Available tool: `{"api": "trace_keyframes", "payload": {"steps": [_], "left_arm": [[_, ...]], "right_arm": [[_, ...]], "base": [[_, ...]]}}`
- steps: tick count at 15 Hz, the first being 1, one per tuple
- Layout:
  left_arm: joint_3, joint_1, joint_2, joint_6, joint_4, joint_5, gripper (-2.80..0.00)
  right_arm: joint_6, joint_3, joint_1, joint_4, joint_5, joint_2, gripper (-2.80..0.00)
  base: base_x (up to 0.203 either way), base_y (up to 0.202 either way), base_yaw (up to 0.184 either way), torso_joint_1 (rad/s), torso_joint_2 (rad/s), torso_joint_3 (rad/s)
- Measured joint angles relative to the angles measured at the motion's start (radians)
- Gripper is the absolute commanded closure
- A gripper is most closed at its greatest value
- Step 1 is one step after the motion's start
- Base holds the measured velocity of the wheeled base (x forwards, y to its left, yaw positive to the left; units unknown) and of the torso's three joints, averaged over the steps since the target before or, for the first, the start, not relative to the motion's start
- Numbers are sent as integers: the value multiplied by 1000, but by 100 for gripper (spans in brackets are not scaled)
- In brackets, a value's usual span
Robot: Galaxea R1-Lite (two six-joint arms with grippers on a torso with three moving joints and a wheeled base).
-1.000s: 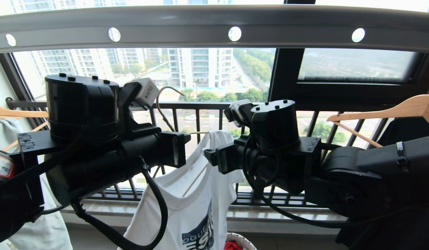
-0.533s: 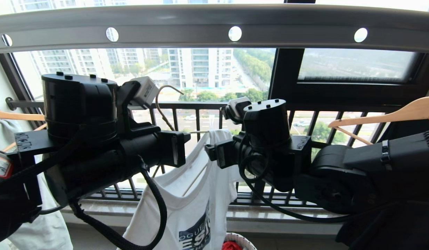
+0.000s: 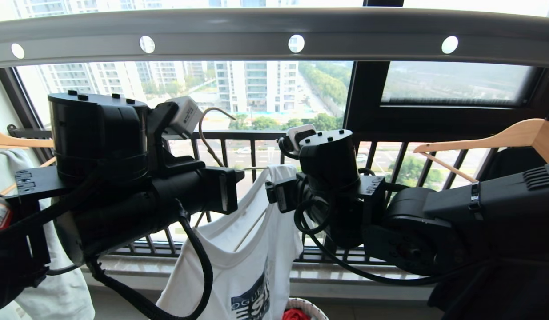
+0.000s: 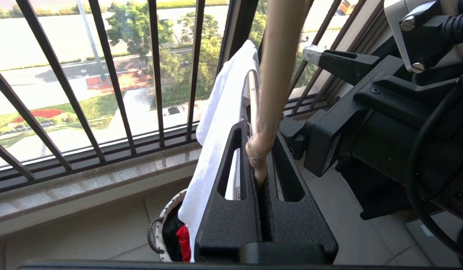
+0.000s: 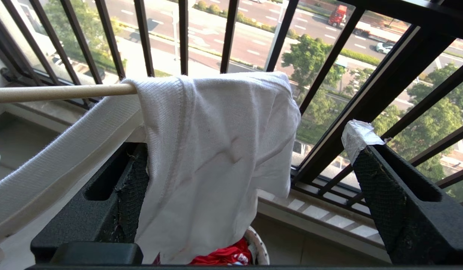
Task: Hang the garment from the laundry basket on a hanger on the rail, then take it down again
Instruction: Take the clothes off the clothes rack
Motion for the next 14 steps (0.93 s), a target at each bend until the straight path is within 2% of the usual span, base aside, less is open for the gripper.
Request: {"api": "trace_keyframes", "payload": {"steps": [2, 3, 9, 14], "left_arm": [[1, -5, 0, 0, 0, 11, 0], [1, -5, 0, 0, 0, 13, 0], [3, -7, -1, 2, 0, 19, 0], [5, -5, 12, 8, -30, 67, 0]], "right_arm": [[-4, -6, 5, 0, -9, 3, -280], [-4, -7, 7, 0, -10, 5, 0], [-5, -3, 7, 0, -11, 5, 0], [-5, -1, 6, 0, -11, -3, 0]], "base": [[0, 0, 0, 0, 0, 0], [0, 0, 0, 0, 0, 0], [0, 0, 0, 0, 0, 0], [0, 0, 0, 0, 0, 0]]}}
